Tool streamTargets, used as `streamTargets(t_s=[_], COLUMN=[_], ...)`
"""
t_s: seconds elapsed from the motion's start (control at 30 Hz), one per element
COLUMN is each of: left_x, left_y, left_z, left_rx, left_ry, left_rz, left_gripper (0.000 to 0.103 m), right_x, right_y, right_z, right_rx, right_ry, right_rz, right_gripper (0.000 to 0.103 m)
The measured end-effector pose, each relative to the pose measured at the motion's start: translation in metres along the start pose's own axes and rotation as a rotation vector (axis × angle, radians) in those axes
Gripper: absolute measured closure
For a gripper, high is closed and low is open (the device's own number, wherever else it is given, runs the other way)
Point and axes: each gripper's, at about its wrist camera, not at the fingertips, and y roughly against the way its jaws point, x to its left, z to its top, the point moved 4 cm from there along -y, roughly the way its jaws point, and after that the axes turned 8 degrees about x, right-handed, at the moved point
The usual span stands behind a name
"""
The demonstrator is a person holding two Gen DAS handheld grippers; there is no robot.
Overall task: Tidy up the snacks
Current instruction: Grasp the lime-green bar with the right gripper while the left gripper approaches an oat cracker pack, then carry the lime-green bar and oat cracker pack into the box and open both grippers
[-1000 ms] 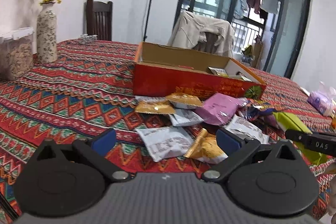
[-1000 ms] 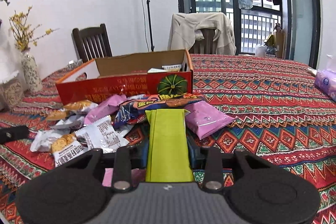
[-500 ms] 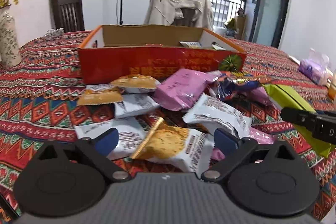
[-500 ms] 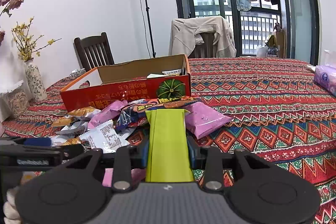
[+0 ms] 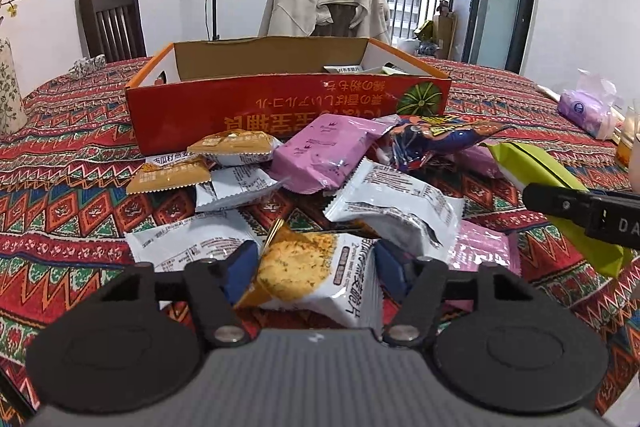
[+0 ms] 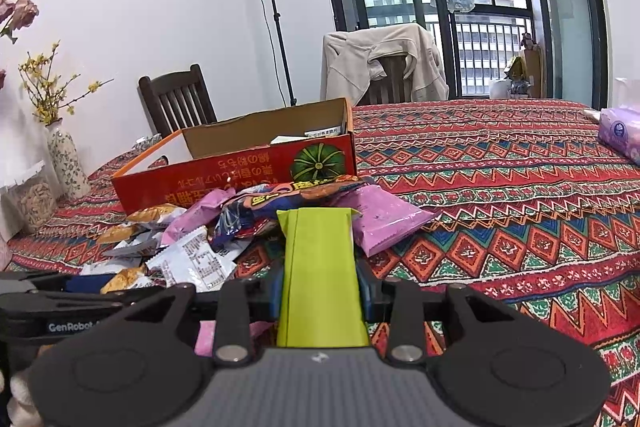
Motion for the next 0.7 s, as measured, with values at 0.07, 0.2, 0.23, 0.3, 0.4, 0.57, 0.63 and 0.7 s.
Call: streamTargets(t_s=[0.07,0.2,0.23,0.3,0.4,0.57,0.63,0.7], left_x=[-0.001,-0.002,-0.002,-0.002,0.000,0.003,0.005,0.009], left_y=[0.003,0.011,0.013,0.014,0.017,0.030,0.034,0.037], left_z=[-0.002,-0.003,-0.003,-0.004,-0.005,0.000,0.003,0.007], left_rx=[-0.008,-0.032,-0.035,-0.038,-0.043,-0.081,-0.098,-0.112], left_ry=[-0.004,-0.002,-0.003,-0.007,0.005,0.016,0.023,0.040], left_rz=[0.013,0.022,0.021,0.023,0.024,0.029,0.034,0.040], left_gripper=[0.040,0.049,0.049,0.049,0.049,0.049,0.049,0.049], right_x=[-0.001,-0.001,-0.001,0.000,0.001,0.000,0.001,0.003], right_y=[0.001,0.003,0.004,0.005,0.008,0.012,0.014,0.015], right_z=[0.000,-0.001,-0.001,-0.001,-0.001,-0.001,0.001,0.003], right_rx=[-0.002,-0.008,-0.010,-0.013,-0.018,-0.028,-0.036,-0.042], right_ry=[-0.005,-0.005,-0.004,-0.001,0.000,-0.001,0.004,0.009], right_rz=[-0.001,0.003,0.004,0.008,0.010,0.008,0.008,0.009], right_gripper=[0.069,0.069,0.069,0.069,0.069,0.069,0.069,0.069])
